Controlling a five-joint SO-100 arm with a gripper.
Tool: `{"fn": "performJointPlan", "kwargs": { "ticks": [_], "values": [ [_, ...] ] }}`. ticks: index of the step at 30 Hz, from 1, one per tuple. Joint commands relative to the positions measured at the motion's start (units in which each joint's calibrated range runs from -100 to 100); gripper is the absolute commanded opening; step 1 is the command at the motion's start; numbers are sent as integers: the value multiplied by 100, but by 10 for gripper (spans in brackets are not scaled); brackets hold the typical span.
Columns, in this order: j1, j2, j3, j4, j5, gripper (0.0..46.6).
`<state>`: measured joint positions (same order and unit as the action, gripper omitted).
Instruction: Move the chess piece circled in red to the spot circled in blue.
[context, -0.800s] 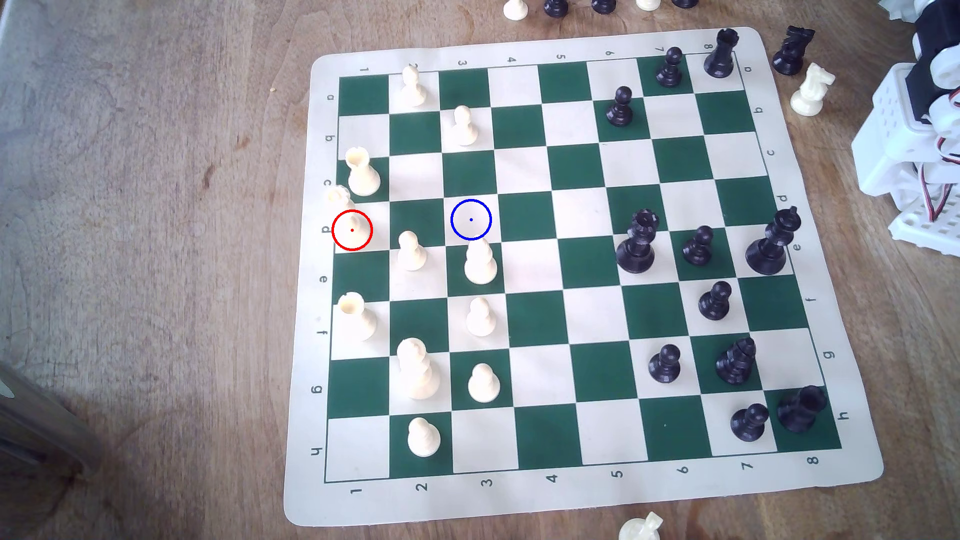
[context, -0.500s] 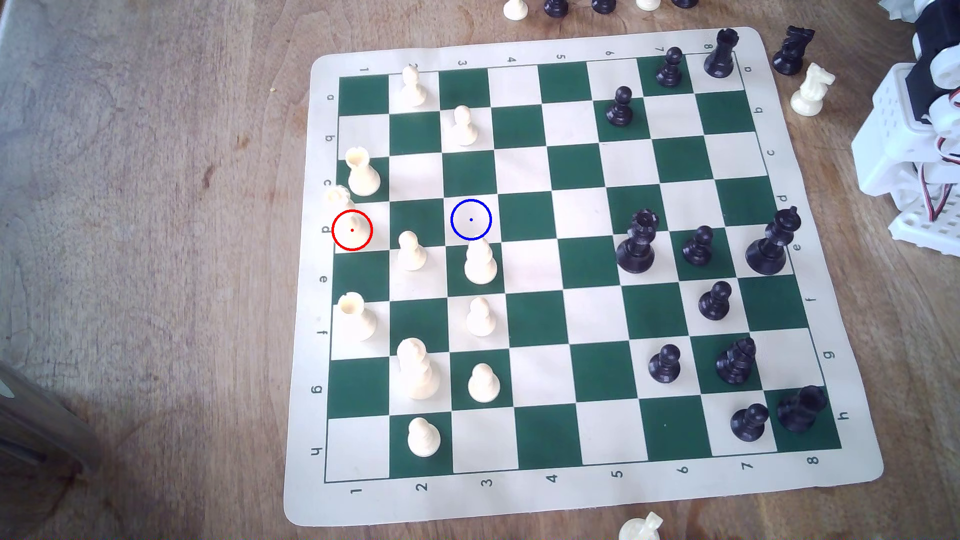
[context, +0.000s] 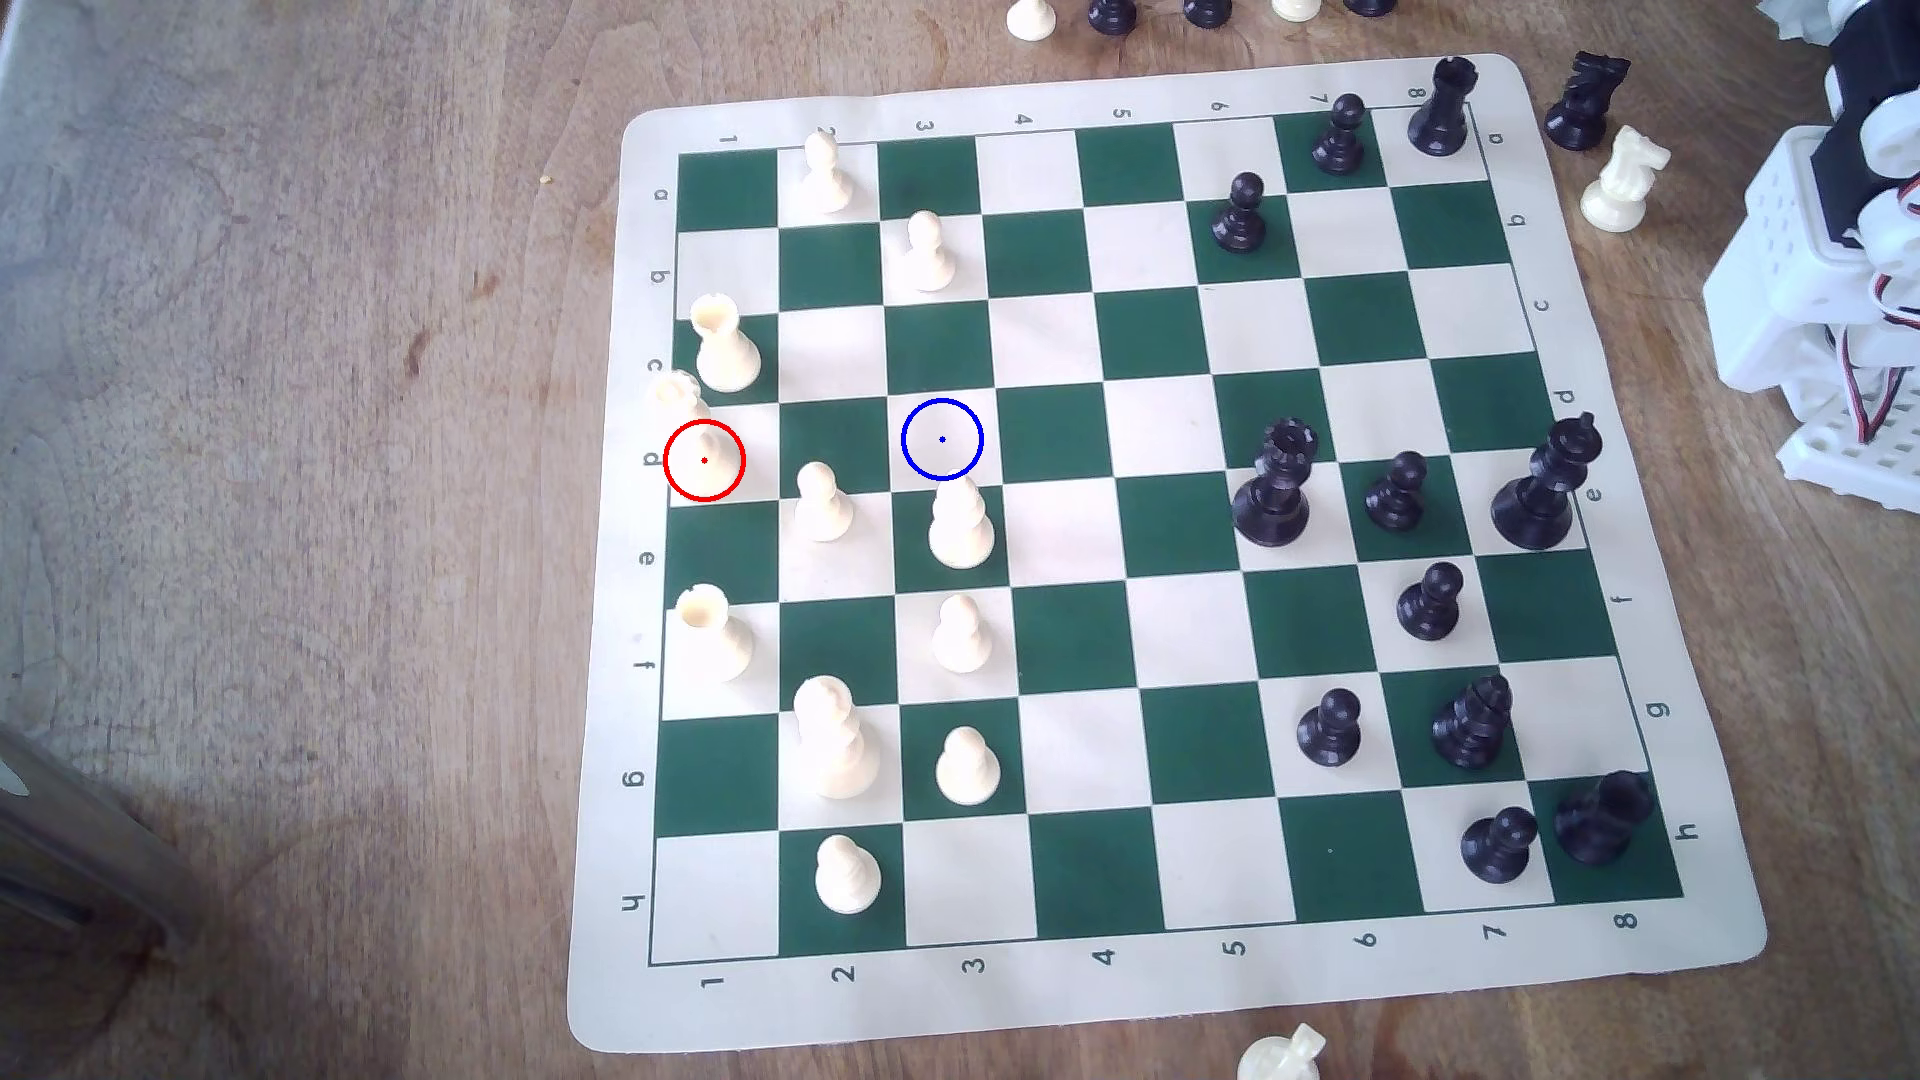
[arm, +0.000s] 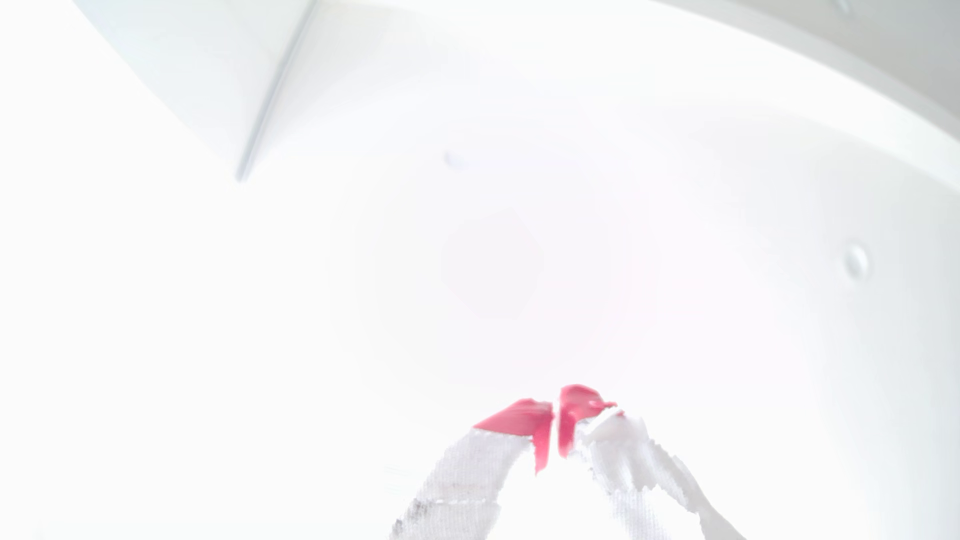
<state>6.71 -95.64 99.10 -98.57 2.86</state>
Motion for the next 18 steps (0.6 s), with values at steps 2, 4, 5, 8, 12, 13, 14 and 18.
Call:
{"fn": "performJointPlan", "kwargs": {
  "ticks": [2,4,5,8,12,13,14,18],
  "values": [
    [-2,-11,90,-119,10,2],
    [-26,-11,90,-111,-49,2],
    [-112,-11,90,-86,-166,2],
    [-182,-11,90,700,-195,2],
    [-127,-20,90,2633,49,1],
    [-112,-20,90,3370,49,1],
    [-135,-20,90,3771,117,1],
    [-417,-11,81,5557,195,39]
  ]
}}
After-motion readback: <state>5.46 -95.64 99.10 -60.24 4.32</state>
